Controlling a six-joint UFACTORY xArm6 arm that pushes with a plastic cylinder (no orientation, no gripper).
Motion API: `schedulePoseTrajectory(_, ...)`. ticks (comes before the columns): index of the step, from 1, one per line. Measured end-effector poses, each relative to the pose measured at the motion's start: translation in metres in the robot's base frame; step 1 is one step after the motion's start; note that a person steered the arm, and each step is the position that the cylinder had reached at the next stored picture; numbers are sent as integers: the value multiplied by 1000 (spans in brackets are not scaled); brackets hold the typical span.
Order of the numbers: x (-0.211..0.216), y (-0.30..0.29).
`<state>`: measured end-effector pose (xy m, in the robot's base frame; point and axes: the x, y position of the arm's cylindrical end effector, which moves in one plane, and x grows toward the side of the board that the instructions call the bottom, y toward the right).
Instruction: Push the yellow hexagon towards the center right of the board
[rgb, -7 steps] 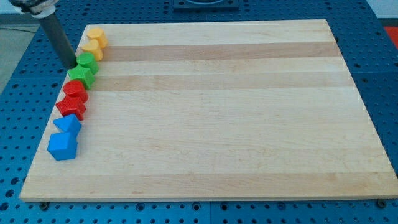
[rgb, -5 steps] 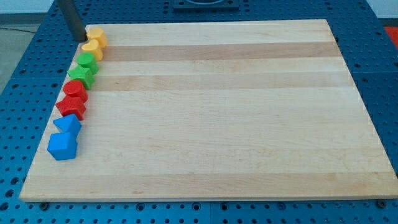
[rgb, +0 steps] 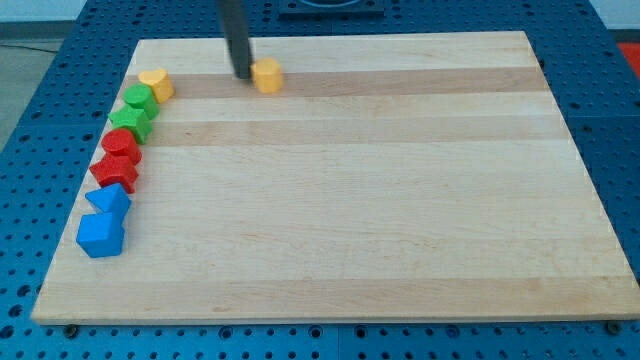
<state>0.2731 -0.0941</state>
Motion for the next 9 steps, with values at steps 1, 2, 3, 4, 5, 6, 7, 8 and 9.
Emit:
schedulePoseTrajectory(1,11,53)
schedulePoseTrajectory(2,17,79)
schedulePoseTrajectory(3,41,95)
schedulePoseTrajectory(4,67,117)
schedulePoseTrajectory(5,85,143)
schedulePoseTrajectory(6,111,145)
schedulePoseTrajectory(7,120,153)
schedulePoseTrajectory(8,122,186)
schedulePoseTrajectory(9,122,229)
